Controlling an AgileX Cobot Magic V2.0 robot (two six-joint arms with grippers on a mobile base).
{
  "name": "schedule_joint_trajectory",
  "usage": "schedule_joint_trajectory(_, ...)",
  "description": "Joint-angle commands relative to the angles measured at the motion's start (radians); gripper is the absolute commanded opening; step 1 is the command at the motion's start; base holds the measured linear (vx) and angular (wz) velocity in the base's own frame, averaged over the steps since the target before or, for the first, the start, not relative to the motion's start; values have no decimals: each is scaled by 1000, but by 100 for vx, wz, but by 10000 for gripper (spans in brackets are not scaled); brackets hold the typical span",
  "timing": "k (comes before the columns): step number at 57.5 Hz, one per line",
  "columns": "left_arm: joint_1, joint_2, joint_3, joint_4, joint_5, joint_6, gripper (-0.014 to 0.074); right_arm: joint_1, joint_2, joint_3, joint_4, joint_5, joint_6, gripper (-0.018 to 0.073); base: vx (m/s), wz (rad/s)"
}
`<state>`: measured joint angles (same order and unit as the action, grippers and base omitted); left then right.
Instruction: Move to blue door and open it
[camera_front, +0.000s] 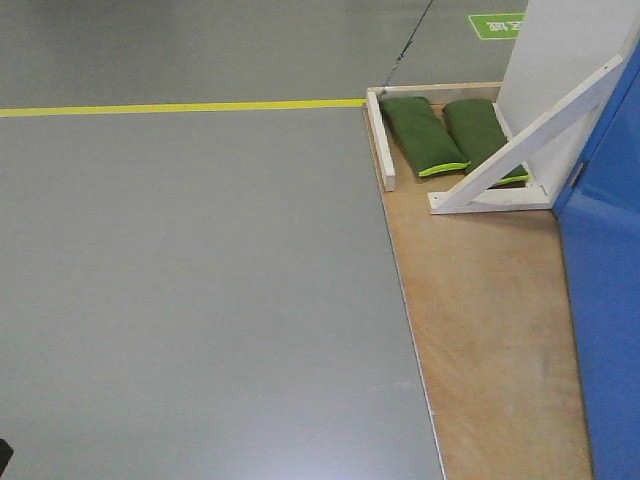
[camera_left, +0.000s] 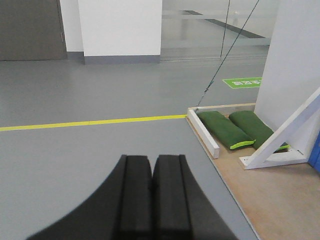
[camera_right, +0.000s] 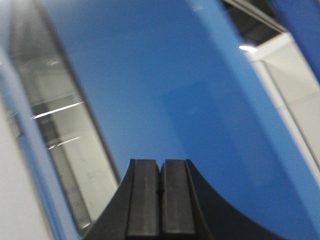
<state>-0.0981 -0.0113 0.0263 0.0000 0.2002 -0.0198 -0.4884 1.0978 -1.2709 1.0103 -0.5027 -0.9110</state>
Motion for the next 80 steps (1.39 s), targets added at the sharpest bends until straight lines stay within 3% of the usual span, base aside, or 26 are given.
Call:
schedule_joint_trajectory(1, -2, -14, -25, -6, -87, -7, 73, -5, -17, -31, -248, 64, -15, -1, 0, 0)
schedule_joint_trajectory(7, -2, -14, -25, -6, -87, -7, 73, -5, -17, -31, -532, 131, -15, -1, 0, 0)
schedule_joint_trajectory(12, -2, -14, -25, -6, -87, -7, 73, -5, -17, -31, -671, 156, -15, -1, 0, 0)
schedule_joint_trajectory(16, -2, -14, -25, -6, -87, -7, 73, -5, -17, -31, -702, 165, -15, -1, 0, 0)
schedule_joint_trajectory(37, -2, -14, -25, -6, -87, -7, 73, -2, -17, -31, -674, 177, -14, -1, 0, 0)
schedule_joint_trajectory(43, -2, -14, -25, -6, -87, -7, 73, -4, -17, -32, -448, 111, -7, -1, 0, 0)
schedule_joint_trajectory(50, -2, -14, -25, -6, -87, -7, 73, -15, -17, -43, 34, -46, 14, -1, 0, 0)
schedule_joint_trajectory(55, -2, -14, -25, -6, -87, -7, 73, -86, -17, -70, 238, -106, 0, -1, 0, 0)
schedule_joint_trajectory(63, -2, -14, -25, -6, -87, -7, 73, -270, -17, -120, 365, -51, 4, -1, 0, 0)
schedule_joint_trajectory(72, -2, -14, -25, -6, -87, -7, 73, -510, 22, -187, 403, 215, 7, -1, 0, 0)
schedule_joint_trajectory(80, -2, -14, -25, -6, -87, -7, 73, -631, 76, -220, 455, 381, 8, -1, 0, 0)
